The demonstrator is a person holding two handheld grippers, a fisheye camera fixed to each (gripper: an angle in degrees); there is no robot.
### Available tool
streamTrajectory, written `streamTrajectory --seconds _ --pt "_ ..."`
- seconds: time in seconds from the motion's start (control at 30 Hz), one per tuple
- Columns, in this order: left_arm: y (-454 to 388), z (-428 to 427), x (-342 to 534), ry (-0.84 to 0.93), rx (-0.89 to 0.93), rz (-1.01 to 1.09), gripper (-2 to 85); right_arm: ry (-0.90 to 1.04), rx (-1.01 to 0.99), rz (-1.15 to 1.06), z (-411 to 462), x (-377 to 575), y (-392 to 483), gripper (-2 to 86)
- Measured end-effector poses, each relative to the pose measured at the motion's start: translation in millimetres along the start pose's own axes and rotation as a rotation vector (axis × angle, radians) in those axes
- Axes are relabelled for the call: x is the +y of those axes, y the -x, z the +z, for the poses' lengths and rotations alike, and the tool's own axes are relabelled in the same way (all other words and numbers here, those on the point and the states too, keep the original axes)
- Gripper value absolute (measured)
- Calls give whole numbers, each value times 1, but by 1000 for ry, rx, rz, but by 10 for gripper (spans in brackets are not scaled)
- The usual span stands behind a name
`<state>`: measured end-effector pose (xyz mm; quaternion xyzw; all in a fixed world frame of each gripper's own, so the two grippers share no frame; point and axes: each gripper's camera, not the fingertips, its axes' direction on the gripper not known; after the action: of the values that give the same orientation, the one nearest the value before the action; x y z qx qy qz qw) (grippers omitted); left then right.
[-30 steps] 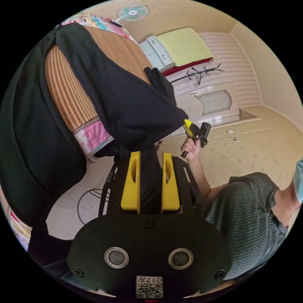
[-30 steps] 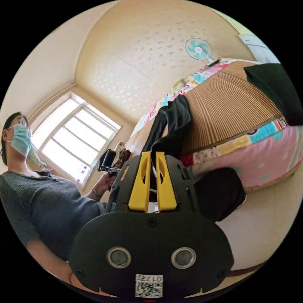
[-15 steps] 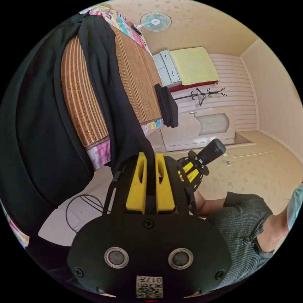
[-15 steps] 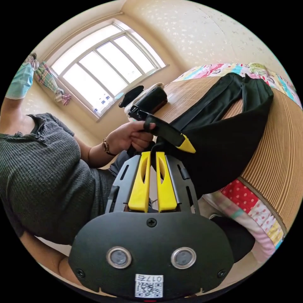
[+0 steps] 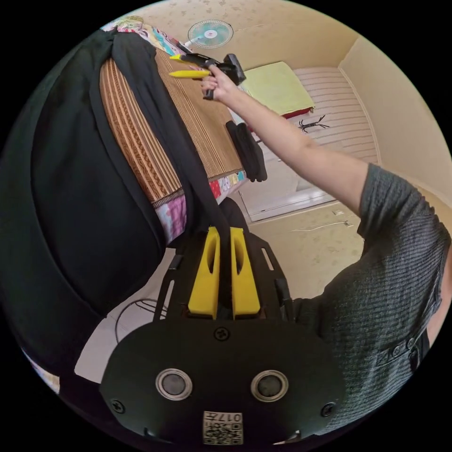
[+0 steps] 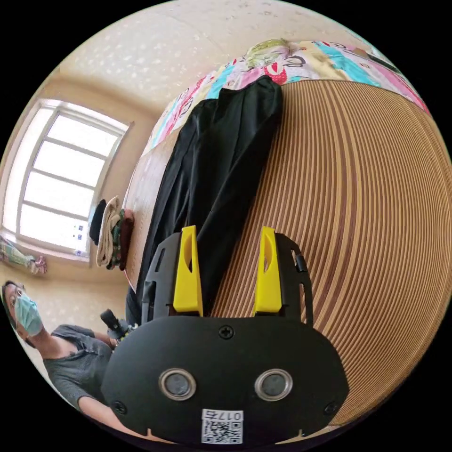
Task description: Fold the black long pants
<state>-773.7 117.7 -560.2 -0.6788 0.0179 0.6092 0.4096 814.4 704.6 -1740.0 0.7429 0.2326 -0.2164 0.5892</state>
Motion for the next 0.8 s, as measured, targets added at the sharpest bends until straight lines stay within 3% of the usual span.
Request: streamTrajectory --seconds 0.17,0.37,0.47,0.53,0.6,0.8 --pt "21 -7 16 -11 31 6 33 -251 -11 200 32 -93 -36 159" --pt "20 -15 21 32 17 78 18 -391 116 318 72 -144 -32 60" --pt "2 -32 25 14 -26 150 13 -402 358 254 80 -161 14 34" --pt "-10 -39 28 19 -52 197 11 -436 670 145 91 -168 73 27" --pt "-19 -48 35 38 -59 220 11 -463 1031 -127 133 -176 174 20" --pt "-27 -120 93 -128 26 78 13 -529 741 -362 193 -183 321 18"
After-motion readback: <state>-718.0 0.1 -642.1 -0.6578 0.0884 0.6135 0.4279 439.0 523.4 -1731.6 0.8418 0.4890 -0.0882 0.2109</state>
